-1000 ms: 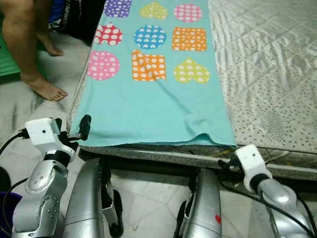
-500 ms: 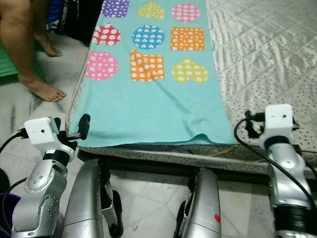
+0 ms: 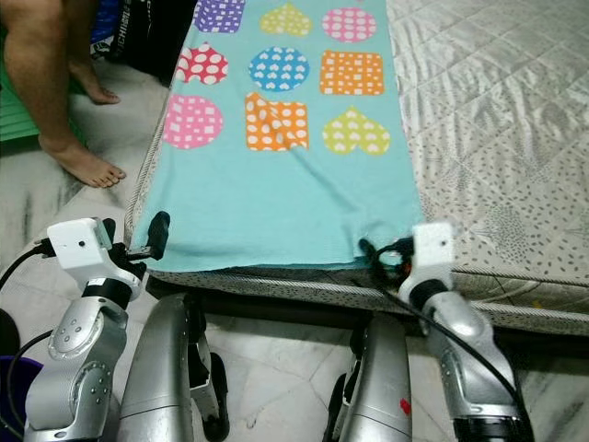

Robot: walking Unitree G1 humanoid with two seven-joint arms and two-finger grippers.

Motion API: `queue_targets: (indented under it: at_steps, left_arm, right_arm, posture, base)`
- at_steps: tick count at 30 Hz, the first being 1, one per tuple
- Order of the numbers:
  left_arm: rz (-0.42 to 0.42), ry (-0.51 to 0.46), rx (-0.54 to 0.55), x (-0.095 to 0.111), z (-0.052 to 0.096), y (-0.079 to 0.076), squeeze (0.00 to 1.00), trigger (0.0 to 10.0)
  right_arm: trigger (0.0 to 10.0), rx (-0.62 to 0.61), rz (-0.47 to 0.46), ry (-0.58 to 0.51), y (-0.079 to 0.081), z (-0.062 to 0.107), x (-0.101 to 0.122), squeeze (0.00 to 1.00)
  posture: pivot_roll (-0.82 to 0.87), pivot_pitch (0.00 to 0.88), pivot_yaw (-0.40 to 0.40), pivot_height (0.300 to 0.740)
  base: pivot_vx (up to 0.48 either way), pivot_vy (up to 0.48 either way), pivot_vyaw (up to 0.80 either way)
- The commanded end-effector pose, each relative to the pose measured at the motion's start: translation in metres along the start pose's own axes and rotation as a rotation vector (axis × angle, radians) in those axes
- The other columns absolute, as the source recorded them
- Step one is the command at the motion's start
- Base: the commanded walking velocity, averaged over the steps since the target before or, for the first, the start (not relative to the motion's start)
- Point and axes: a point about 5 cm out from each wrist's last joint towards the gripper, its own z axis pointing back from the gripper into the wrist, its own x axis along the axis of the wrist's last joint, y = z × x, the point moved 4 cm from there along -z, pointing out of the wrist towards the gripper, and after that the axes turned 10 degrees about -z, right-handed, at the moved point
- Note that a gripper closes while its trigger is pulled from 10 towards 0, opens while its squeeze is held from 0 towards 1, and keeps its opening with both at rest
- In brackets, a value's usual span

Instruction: Clean up the room

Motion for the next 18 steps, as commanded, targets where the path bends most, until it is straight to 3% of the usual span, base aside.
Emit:
queue_targets:
  at_steps: [1,9,13,18]
  left_arm:
    - [-0.007,0.02,0.009,-0.006,0.002,0.002,0.0,10.0]
    - [-0.007,0.013,0.009,-0.004,0.0,0.002,0.0,10.0]
    - [-0.008,0.013,0.013,-0.005,0.0,0.003,0.0,10.0]
    - [-0.01,0.013,0.018,-0.006,0.0,0.004,0.0,10.0]
  right_arm:
    - [10.0,0.029,-0.009,0.028,0.01,0.001,-0.008,1.0]
    - [10.0,0.058,0.024,0.071,0.022,-0.003,-0.016,1.0]
    - [10.0,0.051,0.04,0.107,0.018,-0.001,-0.024,1.0]
    - [10.0,0.016,0.1,0.181,0.002,0.007,-0.042,1.0]
  posture:
    - [0.06,0.278,0.0,0.518]
    - [0.06,0.272,-0.003,0.518]
    - [0.07,0.267,-0.006,0.518]
    - [0.06,0.263,-0.008,0.518]
  base:
    - [0.0,0.0,0.0]
    - [0.0,0.0,0.0]
    - [0.0,0.0,0.0]
    - [0.0,0.0,0.0]
